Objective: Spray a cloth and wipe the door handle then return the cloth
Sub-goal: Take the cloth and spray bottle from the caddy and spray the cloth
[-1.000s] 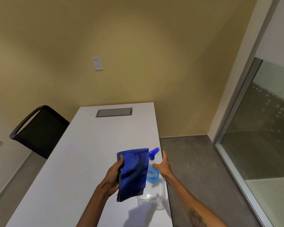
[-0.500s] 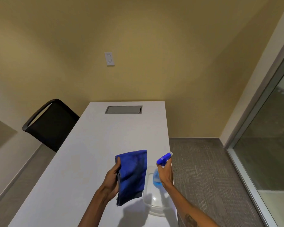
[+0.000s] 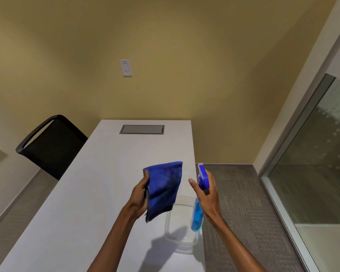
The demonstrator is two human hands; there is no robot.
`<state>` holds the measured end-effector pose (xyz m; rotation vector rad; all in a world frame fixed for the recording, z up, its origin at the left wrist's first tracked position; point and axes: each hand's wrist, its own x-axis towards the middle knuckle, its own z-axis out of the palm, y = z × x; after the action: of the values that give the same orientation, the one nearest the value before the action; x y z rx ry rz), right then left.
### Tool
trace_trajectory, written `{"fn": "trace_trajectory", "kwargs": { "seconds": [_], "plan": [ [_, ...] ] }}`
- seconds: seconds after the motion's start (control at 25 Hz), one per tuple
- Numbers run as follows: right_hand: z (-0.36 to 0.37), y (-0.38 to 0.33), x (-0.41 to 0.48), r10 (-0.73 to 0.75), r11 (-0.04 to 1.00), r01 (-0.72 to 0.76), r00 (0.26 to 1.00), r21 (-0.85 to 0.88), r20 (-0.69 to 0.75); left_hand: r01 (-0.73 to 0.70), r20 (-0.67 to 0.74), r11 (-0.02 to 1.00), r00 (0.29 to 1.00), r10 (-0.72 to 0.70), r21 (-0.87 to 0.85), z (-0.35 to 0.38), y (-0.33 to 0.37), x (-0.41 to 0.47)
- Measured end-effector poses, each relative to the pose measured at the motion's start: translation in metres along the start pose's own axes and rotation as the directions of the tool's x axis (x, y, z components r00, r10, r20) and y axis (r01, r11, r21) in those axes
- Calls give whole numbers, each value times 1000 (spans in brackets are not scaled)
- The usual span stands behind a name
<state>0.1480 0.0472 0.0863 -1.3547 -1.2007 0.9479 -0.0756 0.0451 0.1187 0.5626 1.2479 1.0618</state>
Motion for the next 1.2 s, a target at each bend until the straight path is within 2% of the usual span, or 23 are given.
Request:
{"fn": "trace_trajectory", "kwargs": {
  "seconds": [0.2,0.4,0.52,0.64,0.8,1.08,1.2],
  "plan": [
    [-39,-54,-20,-135,986,133,991,95,12,-151,118,976,984,134,155,37,15,-3],
    [-49,-72,-46,-148,976,127,983,176,112,-103,189,992,975,115,-72,67,19,-9],
    [-51,-74,-61,-123,979,105,988,175,98,-63,249,977,962,114,-204,82,26,-18],
    [-52,-76,-75,-118,985,110,991,132,61,-59,269,965,954,129,-255,91,33,-23],
    [-57,-90,-82,-108,983,99,993,153,56,-69,313,980,941,126,-186,97,34,-28],
    [-67,-113,-91,-26,983,5,993,184,112,-153,266,988,953,142,19,103,16,-30],
    [-68,-119,-98,19,978,-45,992,206,127,-147,273,988,954,128,49,105,10,-30]
  ]
}}
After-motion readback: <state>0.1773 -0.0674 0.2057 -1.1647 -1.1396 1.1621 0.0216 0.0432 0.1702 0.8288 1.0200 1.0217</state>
